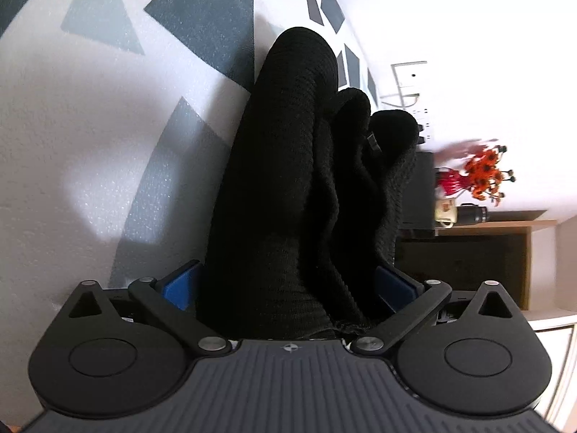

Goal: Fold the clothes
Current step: 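Press the left gripper on the bundle while the right gripper grasps its folded top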

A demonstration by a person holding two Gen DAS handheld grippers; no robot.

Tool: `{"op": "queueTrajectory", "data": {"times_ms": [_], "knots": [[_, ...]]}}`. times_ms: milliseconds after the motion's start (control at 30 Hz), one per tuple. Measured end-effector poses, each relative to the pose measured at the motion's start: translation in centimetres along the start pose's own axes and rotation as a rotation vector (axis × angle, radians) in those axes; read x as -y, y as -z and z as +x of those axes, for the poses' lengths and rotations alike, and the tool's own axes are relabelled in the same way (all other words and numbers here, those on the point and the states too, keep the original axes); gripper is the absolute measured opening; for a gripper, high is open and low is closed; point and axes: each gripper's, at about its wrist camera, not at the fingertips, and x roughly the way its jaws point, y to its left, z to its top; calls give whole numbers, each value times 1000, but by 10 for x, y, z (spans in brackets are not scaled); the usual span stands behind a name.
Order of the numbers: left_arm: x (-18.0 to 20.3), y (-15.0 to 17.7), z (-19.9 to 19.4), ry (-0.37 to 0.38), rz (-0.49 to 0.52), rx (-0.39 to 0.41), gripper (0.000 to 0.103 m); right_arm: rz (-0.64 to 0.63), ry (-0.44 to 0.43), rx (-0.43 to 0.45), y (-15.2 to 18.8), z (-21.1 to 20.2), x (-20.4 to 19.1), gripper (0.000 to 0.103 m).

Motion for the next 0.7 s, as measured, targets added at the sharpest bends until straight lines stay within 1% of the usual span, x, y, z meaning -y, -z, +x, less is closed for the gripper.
{"op": "queueTrajectory", "data": {"times_ms": [100,200,300,433,533,600,633,667,700], "knots": [[-4,-1,0,28,-7,-6,103,-133,-20,45,9,-16,-29,102],[-11,-4,1,74,-50,-16,103,-269,-45,72,19,-14,-61,102],[-10,-4,6,99,-75,-43,103,-416,-48,80,32,-6,-90,102],[-8,-2,20,110,-81,-96,103,-645,-2,85,56,9,-123,102],[-5,0,25,115,-82,-113,103,-780,64,94,71,23,-137,102],[-4,1,25,129,-86,-112,103,-804,80,122,74,27,-140,102],[-3,1,25,138,-90,-111,103,-793,82,125,73,29,-141,102],[-2,2,25,148,-95,-109,103,-780,87,130,70,31,-141,95],[-1,2,25,155,-98,-107,103,-764,91,134,68,32,-142,91]]}}
